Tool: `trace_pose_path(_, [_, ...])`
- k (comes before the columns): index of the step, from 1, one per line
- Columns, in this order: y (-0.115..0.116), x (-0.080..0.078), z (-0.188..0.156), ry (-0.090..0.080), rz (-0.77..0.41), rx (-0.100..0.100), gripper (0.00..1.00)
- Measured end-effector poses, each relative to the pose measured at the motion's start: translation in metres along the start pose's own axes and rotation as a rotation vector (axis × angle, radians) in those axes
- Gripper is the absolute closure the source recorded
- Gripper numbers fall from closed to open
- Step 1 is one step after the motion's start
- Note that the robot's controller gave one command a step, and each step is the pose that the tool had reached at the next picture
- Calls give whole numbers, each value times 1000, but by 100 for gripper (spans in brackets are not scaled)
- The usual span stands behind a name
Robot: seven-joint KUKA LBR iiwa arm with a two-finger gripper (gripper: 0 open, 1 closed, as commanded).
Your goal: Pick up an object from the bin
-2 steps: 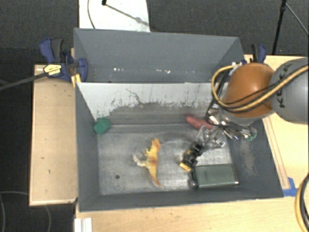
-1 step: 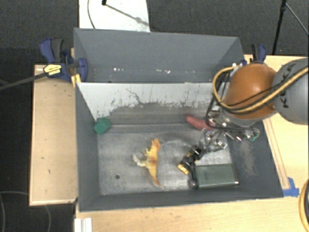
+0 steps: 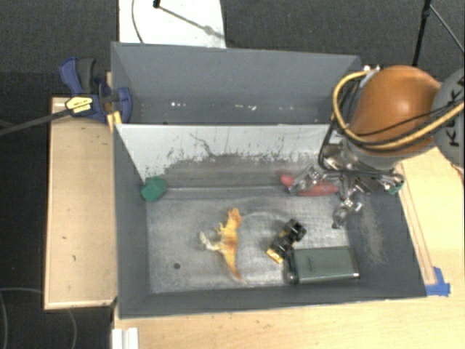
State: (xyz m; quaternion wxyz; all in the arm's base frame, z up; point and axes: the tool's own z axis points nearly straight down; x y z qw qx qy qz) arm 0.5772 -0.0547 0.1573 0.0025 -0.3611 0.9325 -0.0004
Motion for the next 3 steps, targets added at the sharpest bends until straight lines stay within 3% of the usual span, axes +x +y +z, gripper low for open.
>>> trace_pose_path(1, [2, 0, 13, 2, 17, -2, 0])
trace_pose_path(2, [61, 2, 68, -2, -64, 5, 0])
trace_pose_path(3, [61, -3, 64, -3, -150, 4, 100])
